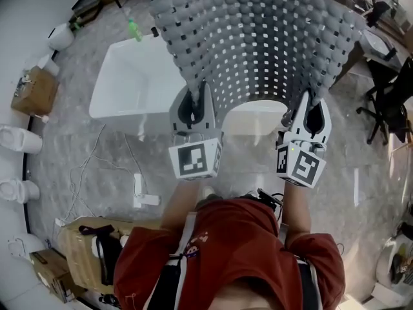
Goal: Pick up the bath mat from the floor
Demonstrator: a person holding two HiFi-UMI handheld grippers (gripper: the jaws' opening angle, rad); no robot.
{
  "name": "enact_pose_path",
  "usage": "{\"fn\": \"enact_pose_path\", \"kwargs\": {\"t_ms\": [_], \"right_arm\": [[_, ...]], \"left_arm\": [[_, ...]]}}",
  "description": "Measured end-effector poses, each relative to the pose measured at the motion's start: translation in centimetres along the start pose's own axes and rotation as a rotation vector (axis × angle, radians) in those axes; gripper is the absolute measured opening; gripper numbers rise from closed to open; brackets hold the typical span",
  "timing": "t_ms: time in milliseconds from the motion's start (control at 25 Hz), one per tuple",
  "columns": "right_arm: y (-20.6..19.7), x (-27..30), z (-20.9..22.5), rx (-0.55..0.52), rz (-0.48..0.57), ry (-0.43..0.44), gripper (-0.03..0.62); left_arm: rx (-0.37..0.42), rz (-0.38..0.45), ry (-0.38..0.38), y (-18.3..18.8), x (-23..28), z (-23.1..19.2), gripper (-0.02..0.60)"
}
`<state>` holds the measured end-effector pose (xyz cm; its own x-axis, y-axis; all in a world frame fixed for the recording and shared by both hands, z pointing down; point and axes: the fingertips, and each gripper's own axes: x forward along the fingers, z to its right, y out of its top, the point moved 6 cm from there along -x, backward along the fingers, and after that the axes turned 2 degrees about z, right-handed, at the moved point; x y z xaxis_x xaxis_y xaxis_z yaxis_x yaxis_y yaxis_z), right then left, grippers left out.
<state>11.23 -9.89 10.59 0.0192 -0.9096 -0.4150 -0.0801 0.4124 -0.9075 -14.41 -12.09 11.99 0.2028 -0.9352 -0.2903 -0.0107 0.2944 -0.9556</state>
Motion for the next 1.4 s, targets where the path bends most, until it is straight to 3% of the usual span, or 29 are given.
{"fn": "enact_pose_path", "kwargs": {"t_ms": [200, 600, 1400], "right_arm": [[0.9, -0.8, -0.4, -0.029, 0.052, 0.014, 0.069], [0.7, -0.7, -0.1, -0.035, 0.034, 0.017, 0.072], [1.0, -2.0, 0.5, -0.047, 0.035, 0.0, 0.072]], "left_arm": [[0.023, 0.042, 0.014, 0.9, -0.7, 0.2, 0.086], [0.005, 0.002, 0.032, 0.2, -0.6, 0.5, 0.086], [0.011, 0.013, 0.016, 0.5, -1.6, 1.3, 0.086]]}}
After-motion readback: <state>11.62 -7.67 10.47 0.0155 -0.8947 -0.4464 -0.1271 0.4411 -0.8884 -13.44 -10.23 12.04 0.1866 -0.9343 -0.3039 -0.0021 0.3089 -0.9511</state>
